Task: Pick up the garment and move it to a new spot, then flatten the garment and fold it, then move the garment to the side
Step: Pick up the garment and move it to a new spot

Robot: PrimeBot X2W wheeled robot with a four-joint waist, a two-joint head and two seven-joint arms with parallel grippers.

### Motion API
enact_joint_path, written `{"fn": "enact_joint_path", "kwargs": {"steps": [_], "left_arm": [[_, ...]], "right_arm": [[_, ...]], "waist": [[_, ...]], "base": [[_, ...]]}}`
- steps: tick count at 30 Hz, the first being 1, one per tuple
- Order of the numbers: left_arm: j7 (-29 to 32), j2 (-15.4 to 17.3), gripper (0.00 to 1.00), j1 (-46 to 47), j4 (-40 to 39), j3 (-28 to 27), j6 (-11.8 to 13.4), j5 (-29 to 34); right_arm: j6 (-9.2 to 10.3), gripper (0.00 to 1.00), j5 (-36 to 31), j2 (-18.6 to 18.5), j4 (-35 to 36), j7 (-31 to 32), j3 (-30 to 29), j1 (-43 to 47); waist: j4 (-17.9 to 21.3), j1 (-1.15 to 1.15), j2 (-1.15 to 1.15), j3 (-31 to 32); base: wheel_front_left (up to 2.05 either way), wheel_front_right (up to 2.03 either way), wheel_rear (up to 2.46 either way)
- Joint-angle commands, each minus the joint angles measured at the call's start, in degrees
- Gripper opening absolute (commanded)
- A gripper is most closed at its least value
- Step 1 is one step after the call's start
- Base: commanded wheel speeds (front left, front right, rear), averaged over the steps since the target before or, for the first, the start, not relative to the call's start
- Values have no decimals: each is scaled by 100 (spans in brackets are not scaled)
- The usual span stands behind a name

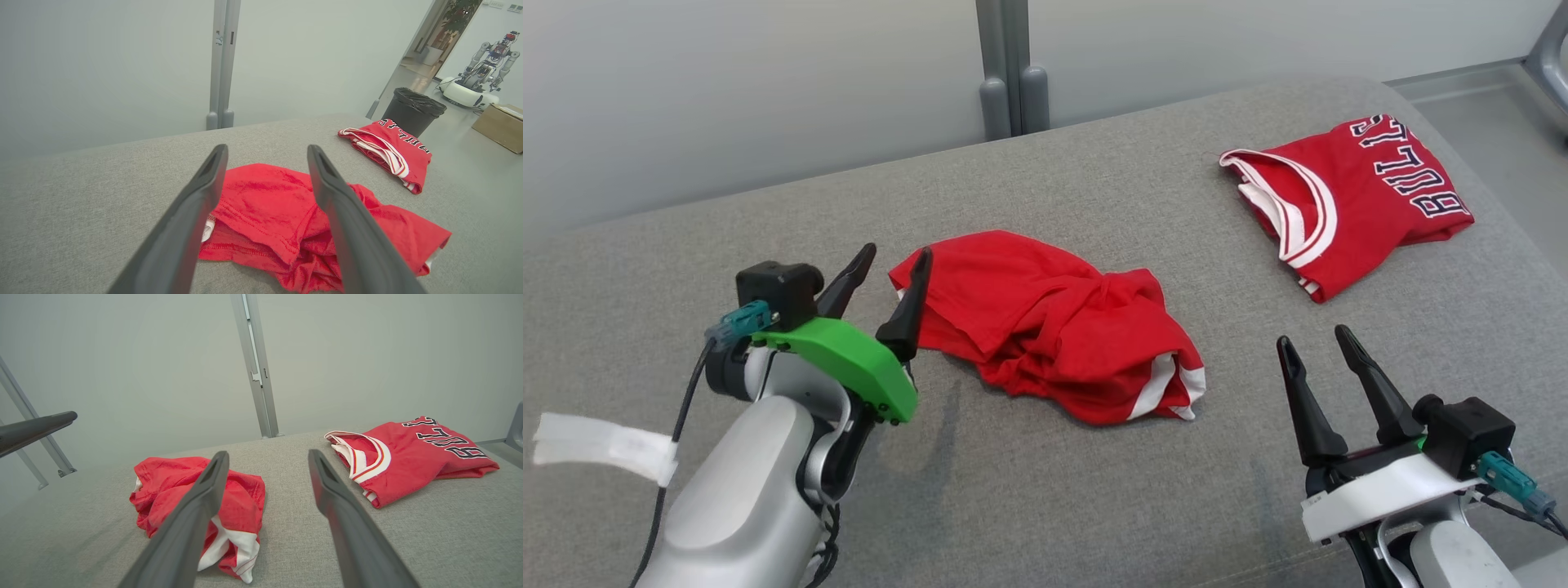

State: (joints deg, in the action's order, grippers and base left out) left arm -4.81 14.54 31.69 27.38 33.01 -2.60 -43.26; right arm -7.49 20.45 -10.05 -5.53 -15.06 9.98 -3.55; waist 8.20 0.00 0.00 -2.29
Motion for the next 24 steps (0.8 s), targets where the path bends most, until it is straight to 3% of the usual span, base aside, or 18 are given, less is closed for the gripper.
{"fn": "enact_joint_path", "kwargs": {"steps": [1,6,11,17,24], "left_arm": [[-102,130,100,-197,-166,-76,107,33],[-435,486,100,-804,-877,-267,463,125],[-778,806,100,-1672,-1693,-650,1018,128],[-975,847,100,-2485,-2305,-966,1437,220],[-1042,630,100,-3098,-2724,-1254,1568,424]], "right_arm": [[0,100,-41,-33,9,-20,-22,115],[0,100,-12,-74,37,-20,-71,204],[0,100,-17,-28,150,-20,-157,304],[0,100,-62,-6,235,-20,-218,385],[0,100,-83,31,280,-20,-271,483]], "waist": [[-76,0,0,90],[-109,0,0,164],[-115,0,0,176],[-186,0,0,187],[-355,0,0,227]], "base": [[0,0,0],[0,0,0],[0,0,0],[0,0,0],[0,0,0]]}}
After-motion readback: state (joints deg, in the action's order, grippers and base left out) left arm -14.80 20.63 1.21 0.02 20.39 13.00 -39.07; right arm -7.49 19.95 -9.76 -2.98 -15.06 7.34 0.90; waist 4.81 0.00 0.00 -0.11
